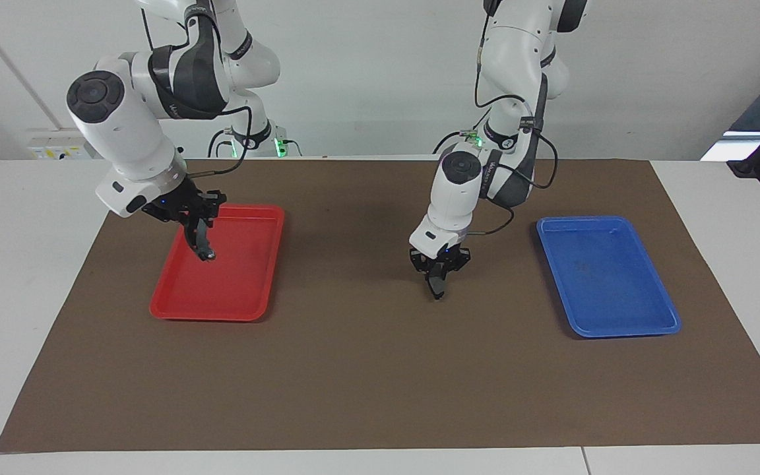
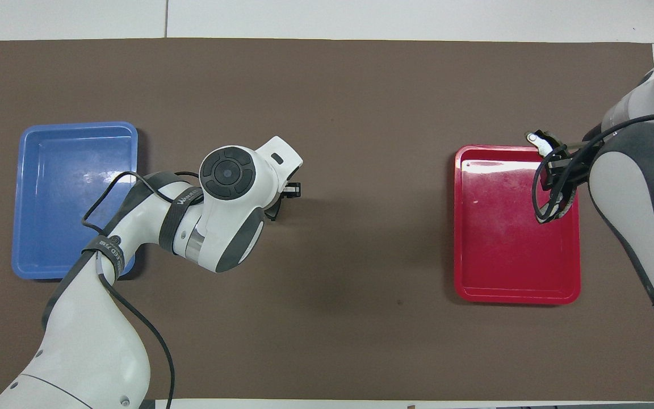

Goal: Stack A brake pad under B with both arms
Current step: 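Set the dark pad on the table center and open the left gripper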

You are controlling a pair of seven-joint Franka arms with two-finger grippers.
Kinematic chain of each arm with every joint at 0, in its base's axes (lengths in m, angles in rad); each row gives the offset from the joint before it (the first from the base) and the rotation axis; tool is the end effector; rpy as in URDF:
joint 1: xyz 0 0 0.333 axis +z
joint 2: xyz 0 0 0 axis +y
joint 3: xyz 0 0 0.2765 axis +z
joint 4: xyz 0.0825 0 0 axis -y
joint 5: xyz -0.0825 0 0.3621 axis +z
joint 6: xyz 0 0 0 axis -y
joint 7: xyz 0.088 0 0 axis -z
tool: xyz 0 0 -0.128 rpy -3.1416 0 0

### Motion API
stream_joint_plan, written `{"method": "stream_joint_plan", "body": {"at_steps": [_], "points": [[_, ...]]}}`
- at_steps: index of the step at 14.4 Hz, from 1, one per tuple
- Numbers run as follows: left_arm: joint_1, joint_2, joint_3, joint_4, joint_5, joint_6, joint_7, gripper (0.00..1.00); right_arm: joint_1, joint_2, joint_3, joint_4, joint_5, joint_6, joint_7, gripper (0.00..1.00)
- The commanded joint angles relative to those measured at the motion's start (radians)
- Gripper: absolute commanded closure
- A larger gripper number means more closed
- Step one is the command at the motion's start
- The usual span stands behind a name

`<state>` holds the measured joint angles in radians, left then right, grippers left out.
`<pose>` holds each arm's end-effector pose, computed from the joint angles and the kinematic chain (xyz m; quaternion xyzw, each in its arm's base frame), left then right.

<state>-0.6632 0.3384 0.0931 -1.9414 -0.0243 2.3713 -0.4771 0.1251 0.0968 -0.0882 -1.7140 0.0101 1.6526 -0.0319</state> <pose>0.5020 -0.3242 0.2747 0.9980 -0.0415 0.0435 0.0177 0.5464 0.0226 0.4542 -0.9963 -0.0333 0.0788 0.0005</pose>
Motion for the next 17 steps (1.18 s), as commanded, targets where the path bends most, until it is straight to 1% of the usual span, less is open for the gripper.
{"method": "stream_joint_plan", "body": {"at_steps": [1, 3, 4, 5, 6, 7, 8, 9, 10, 11, 12, 13, 14, 15, 16, 17], "points": [[-0.042, 0.016, 0.016, 0.006, -0.017, 0.034, -0.005, 0.54, -0.002, -0.026, 0.002, -0.036, 0.013, 0.027, -0.025, 0.93], [-0.044, 0.014, 0.016, -0.004, -0.019, 0.031, -0.006, 0.16, -0.002, -0.037, 0.002, -0.058, 0.013, 0.044, -0.025, 0.93], [-0.044, 0.013, 0.016, -0.005, -0.019, 0.026, -0.005, 0.04, -0.002, -0.037, 0.002, -0.061, 0.013, 0.047, -0.025, 0.92], [-0.044, 0.011, 0.016, -0.005, -0.019, 0.019, -0.005, 0.01, -0.001, -0.037, 0.002, -0.061, 0.013, 0.052, -0.025, 0.92], [-0.041, 0.005, 0.017, -0.005, -0.019, 0.016, -0.003, 0.00, 0.002, -0.035, 0.007, -0.061, 0.030, 0.067, -0.025, 0.92], [-0.030, -0.001, 0.017, -0.005, -0.019, 0.006, 0.000, 0.00, 0.020, -0.031, 0.012, -0.061, 0.074, 0.078, -0.020, 0.92], [-0.018, -0.019, 0.019, -0.005, -0.019, -0.016, 0.003, 0.00, 0.057, -0.016, 0.012, -0.055, 0.112, 0.097, -0.008, 0.92], [0.005, -0.036, 0.022, -0.005, -0.019, -0.049, 0.009, 0.00, 0.100, 0.006, 0.013, -0.044, 0.119, 0.131, 0.018, 0.93], [0.038, -0.070, 0.022, -0.007, -0.019, -0.087, 0.023, 0.00, 0.158, 0.023, 0.015, -0.024, 0.120, 0.163, 0.079, 0.94], [0.089, -0.100, 0.020, -0.007, -0.017, -0.122, 0.070, 0.00, 0.236, 0.061, 0.015, 0.022, 0.119, 0.174, 0.174, 0.95], [0.127, -0.131, 0.020, -0.005, -0.017, -0.160, 0.145, 0.00, 0.290, 0.113, 0.015, 0.065, 0.120, 0.191, 0.270, 0.95], [0.178, -0.160, 0.020, -0.005, -0.017, -0.215, 0.223, 0.00, 0.321, 0.147, 0.016, 0.079, 0.125, 0.247, 0.346, 0.95], [0.221, -0.186, 0.020, -0.005, -0.017, -0.249, 0.276, 0.00, 0.332, 0.158, 0.018, 0.082, 0.140, 0.275, 0.368, 0.95], [0.265, -0.209, 0.020, -0.004, -0.019, -0.285, 0.334, 0.00, 0.364, 0.196, 0.024, 0.094, 0.158, 0.292, 0.385, 0.95], [0.304, -0.229, 0.020, 0.002, -0.019, -0.315, 0.389, 0.00, 0.414, 0.255, 0.025, 0.141, 0.163, 0.312, 0.445, 0.95], [0.342, -0.249, 0.022, 0.006, -0.017, -0.337, 0.434, 0.00, 0.450, 0.329, 0.025, 0.210, 0.162, 0.326, 0.519, 0.95]]}}
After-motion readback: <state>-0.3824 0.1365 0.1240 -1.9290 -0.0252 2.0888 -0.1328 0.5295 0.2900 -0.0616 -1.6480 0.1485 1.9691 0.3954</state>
